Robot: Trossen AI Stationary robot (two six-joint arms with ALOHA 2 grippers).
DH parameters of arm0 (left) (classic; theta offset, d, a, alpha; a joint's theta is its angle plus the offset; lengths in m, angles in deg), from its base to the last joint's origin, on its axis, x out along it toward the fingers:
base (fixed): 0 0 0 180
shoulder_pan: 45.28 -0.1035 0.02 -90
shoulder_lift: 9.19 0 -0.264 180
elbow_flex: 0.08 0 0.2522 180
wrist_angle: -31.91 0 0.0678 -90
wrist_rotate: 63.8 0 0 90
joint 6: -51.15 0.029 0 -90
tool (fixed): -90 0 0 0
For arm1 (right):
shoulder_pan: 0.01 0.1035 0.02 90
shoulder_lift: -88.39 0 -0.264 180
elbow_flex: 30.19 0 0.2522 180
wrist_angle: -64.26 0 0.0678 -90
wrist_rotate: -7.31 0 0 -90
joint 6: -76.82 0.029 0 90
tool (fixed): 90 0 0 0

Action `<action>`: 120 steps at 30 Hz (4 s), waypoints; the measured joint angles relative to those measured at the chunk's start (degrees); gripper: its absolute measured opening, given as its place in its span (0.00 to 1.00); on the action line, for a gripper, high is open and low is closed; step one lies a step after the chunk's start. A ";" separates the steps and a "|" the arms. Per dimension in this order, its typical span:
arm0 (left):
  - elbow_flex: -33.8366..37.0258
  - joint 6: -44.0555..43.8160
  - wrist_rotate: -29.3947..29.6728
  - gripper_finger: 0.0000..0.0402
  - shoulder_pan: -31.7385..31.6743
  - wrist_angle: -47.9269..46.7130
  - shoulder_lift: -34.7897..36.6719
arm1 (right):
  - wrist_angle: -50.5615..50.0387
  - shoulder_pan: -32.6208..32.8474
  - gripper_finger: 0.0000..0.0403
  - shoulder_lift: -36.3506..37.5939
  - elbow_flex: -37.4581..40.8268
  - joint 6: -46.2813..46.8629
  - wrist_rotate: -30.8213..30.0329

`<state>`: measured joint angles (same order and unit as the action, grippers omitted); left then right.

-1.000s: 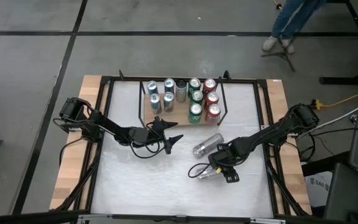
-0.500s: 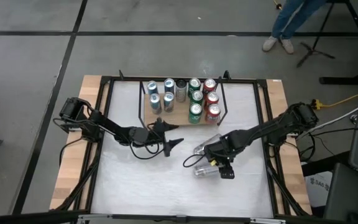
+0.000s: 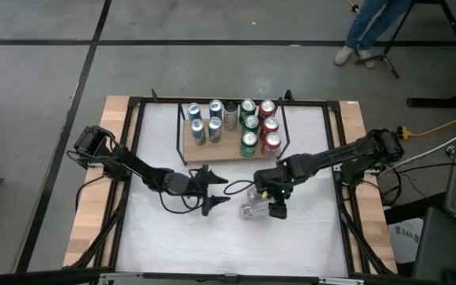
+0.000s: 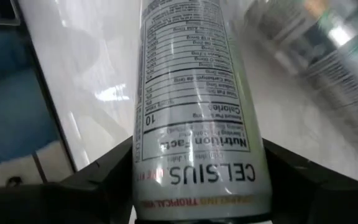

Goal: Sort soda cans
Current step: Put the white-yellow soda can on the shelf and align with the other white-yellow soda can

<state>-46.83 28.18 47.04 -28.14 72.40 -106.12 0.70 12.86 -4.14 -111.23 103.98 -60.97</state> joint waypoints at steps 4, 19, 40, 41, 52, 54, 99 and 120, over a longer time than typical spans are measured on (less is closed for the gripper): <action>0.01 -1.07 1.62 0.81 1.12 -2.70 -0.02 | 0.17 -1.10 0.66 0.00 -2.05 0.04 -0.03; 0.01 -2.59 6.16 0.81 2.79 -6.28 -0.31 | 2.69 -2.90 0.66 0.00 -3.43 6.04 -2.64; 0.00 -8.88 11.37 0.81 2.18 -14.98 -0.28 | 10.27 -7.44 0.66 0.00 -3.46 7.82 -2.97; 0.00 -8.98 11.31 0.81 2.04 -15.00 -0.28 | 10.57 -7.44 0.66 0.00 -3.46 7.82 -3.11; 0.00 -9.64 11.48 0.81 1.61 -15.26 -0.28 | 12.74 -7.44 0.66 0.00 -3.46 11.06 -3.50; 0.00 -9.52 11.39 0.81 1.37 -15.29 -0.28 | 13.36 -7.44 0.66 0.00 -3.46 11.94 -3.51; -1.26 13.53 11.21 0.81 0.62 0.22 0.32 | 23.20 -12.60 0.66 0.04 -3.46 47.23 -2.47; -11.26 21.54 10.08 0.81 -1.07 -19.53 0.31 | 26.18 -12.55 0.66 0.04 -3.46 53.81 0.05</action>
<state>-58.09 49.72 57.11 -29.21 52.87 -105.81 26.88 0.31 -4.10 -114.69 157.79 -60.91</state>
